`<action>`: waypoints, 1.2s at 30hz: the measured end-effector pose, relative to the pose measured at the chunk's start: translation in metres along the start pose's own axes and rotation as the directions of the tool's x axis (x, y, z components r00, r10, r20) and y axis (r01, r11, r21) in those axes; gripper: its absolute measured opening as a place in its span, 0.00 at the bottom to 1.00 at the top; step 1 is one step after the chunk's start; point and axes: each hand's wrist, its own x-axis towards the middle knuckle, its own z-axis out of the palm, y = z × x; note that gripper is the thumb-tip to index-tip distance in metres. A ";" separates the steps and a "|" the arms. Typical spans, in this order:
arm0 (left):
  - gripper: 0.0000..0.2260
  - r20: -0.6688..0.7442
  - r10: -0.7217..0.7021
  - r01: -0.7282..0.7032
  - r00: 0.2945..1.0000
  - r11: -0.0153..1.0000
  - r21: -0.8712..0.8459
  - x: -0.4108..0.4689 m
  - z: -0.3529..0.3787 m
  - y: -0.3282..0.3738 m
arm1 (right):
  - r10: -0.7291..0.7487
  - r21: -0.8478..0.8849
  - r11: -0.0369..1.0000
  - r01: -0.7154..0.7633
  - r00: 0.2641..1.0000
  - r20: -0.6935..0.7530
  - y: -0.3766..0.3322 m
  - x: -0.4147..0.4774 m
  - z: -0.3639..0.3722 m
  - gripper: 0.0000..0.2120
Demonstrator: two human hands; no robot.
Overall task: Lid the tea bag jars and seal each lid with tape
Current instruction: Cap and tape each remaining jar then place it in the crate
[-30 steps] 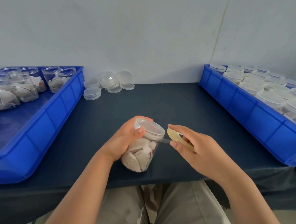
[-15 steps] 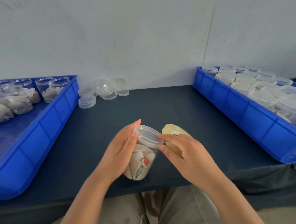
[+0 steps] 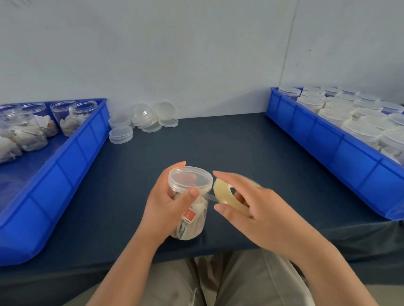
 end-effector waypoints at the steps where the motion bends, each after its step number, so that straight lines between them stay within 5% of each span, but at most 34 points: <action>1: 0.29 0.011 -0.002 0.002 1.000 1.000 -0.012 0.002 -0.002 -0.002 | 0.018 0.002 1.000 -0.018 1.000 0.020 0.003 -0.001 -0.003 0.25; 10: 0.41 0.235 -0.031 0.057 0.972 0.993 -0.106 0.016 -0.014 -0.012 | 0.019 -0.049 0.999 -0.021 0.999 -0.042 0.020 0.005 0.000 0.26; 14: 0.20 0.357 -0.075 0.113 0.931 0.990 -0.086 0.017 -0.011 -0.017 | 0.000 0.016 1.000 0.000 1.000 -0.009 0.016 0.008 0.012 0.25; 20: 0.25 0.060 0.113 -0.114 0.992 0.993 0.013 0.001 -0.004 -0.007 | 0.059 0.021 0.998 -0.056 0.987 -0.151 0.010 0.007 0.017 0.24; 26: 0.47 0.044 0.152 -0.158 0.987 0.949 0.272 -0.007 0.006 0.006 | 0.048 0.025 0.999 -0.045 0.987 -0.155 0.003 0.005 0.023 0.22; 36: 0.52 -0.008 0.207 -0.190 0.978 0.912 0.364 -0.013 0.011 0.021 | 0.057 0.012 0.998 -0.056 0.983 -0.177 0.001 0.003 0.028 0.22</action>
